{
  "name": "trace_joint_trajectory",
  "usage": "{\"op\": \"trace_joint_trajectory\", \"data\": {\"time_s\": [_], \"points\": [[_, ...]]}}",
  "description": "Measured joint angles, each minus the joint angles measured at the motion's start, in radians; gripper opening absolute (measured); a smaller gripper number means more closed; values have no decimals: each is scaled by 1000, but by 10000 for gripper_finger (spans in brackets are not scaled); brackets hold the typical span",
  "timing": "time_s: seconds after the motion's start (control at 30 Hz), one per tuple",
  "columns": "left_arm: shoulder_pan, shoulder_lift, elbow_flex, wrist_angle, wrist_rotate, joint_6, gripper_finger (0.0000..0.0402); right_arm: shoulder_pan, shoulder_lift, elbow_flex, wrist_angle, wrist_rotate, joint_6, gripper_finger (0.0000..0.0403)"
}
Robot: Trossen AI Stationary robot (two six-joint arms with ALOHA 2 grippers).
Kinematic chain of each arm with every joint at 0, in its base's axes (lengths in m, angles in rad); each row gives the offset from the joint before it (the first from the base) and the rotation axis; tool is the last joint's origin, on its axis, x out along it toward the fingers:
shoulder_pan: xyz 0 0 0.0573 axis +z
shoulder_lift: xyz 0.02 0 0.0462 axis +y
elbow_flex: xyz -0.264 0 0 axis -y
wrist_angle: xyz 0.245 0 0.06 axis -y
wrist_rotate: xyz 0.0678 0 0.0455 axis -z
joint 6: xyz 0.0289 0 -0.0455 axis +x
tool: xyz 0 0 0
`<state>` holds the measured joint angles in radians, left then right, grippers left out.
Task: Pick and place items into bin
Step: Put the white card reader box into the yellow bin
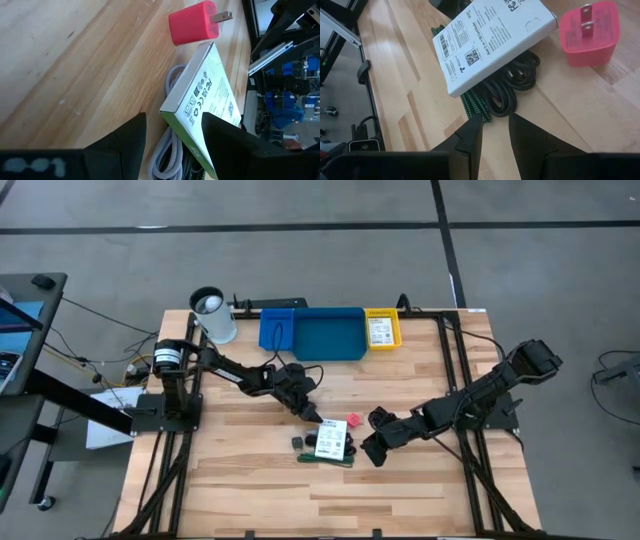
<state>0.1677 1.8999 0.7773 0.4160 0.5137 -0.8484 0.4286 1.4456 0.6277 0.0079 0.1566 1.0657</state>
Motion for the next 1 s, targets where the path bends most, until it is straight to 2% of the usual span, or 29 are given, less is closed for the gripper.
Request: {"op": "trace_joint_trajectory", "data": {"time_s": [0.77,1.0], "points": [[0,0,0,18,-5,-4,181,-21,2,18,0,1,-26,91],[0,0,0,20,-5,-5,181,-47,111,82,6,-32,-55,91]]}}
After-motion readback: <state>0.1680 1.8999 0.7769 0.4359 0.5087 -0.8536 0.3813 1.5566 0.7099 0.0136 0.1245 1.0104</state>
